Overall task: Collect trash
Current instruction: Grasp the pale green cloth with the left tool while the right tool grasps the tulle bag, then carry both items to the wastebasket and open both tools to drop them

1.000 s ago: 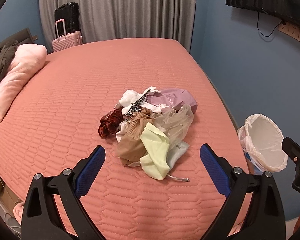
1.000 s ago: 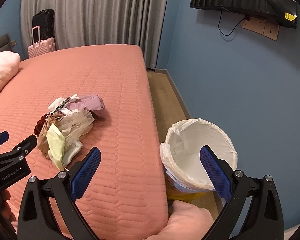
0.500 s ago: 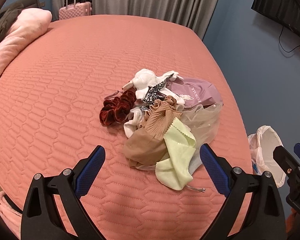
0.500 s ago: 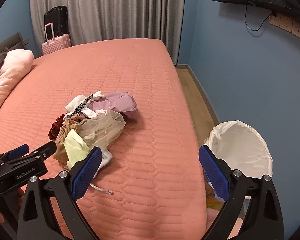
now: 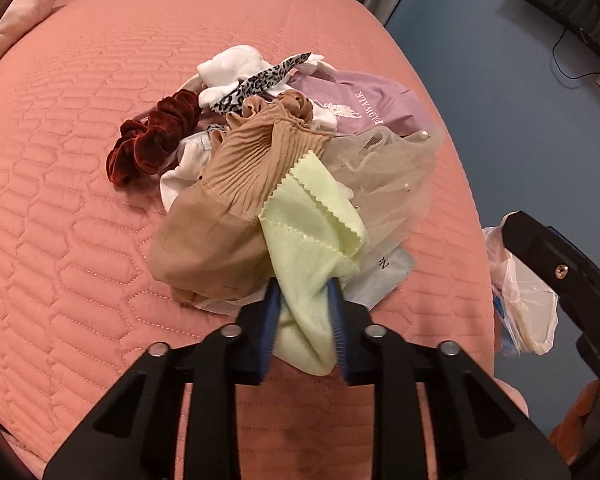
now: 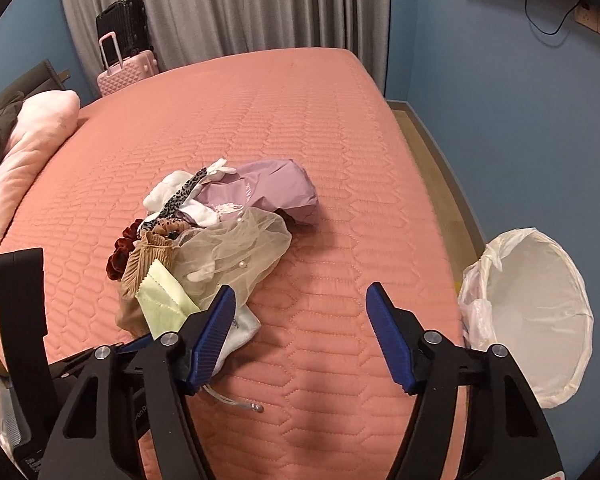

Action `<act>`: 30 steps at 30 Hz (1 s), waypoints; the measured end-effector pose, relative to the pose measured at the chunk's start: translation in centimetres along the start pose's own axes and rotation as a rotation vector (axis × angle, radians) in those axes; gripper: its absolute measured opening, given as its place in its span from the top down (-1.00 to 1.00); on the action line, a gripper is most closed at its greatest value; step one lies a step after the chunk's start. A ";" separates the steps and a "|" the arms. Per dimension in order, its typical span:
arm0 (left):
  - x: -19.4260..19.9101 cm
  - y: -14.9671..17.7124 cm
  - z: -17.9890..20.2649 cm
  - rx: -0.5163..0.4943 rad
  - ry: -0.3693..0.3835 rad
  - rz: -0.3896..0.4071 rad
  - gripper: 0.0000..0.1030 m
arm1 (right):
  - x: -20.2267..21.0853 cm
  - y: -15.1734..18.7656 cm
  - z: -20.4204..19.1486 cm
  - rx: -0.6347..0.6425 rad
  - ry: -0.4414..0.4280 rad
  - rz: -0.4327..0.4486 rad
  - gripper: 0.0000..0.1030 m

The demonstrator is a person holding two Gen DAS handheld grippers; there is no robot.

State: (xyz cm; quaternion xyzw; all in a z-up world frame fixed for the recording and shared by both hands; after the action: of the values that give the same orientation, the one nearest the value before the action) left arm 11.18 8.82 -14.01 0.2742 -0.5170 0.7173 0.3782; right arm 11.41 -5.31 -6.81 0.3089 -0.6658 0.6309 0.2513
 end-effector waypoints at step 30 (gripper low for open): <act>6.0 -2.8 -0.6 -0.043 -0.031 0.127 0.91 | -0.3 -1.6 -1.7 -0.083 -0.195 -0.002 0.99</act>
State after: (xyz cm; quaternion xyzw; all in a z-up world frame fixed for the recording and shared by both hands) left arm 10.11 11.49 -8.02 0.2439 -0.5545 0.7241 0.3298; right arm 12.66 -3.61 -5.79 0.3589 -0.7123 0.5697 0.1983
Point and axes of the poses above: each gripper's, at about its wrist camera, not at the fingertips, and x roughly against the way its jaws point, z to its right, y to its underside, the point moved 2 cm from there along -x, roughly the way its jaws point, and after that the axes turned 8 degrees about z, right-handed, at the moved point
